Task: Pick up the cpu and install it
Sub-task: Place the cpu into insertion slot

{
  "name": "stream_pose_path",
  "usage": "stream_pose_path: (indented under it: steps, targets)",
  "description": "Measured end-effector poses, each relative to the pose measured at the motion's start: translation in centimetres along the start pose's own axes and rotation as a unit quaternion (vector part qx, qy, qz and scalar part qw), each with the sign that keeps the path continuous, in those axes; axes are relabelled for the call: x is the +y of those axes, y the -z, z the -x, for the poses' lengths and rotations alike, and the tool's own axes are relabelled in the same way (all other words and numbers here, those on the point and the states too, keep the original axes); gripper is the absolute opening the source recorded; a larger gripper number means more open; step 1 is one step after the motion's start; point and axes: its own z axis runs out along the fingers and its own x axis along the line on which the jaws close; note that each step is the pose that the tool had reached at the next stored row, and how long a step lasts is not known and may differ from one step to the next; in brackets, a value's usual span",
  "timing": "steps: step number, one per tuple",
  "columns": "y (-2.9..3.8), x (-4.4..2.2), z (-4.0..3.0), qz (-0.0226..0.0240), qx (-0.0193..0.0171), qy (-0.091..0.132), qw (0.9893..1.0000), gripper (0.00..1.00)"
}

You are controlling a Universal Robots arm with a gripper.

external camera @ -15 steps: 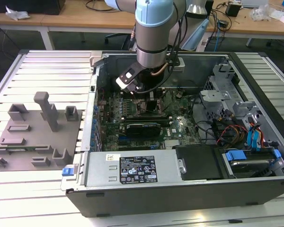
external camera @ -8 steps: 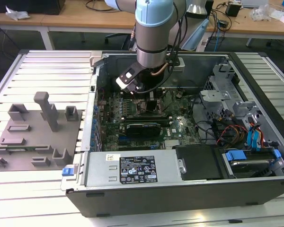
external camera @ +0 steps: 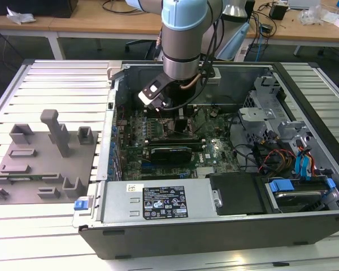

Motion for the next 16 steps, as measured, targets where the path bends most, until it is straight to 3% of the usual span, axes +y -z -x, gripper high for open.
stream_pose_path:
  steps: [7, 16]
  targets:
    - [-0.02, 0.0, 0.0, 0.0001, 0.0008, -0.018, 0.9998, 0.53]
    - [-0.08, 0.09, -0.01, 0.0002, 0.0009, -0.018, 0.9998, 0.53]
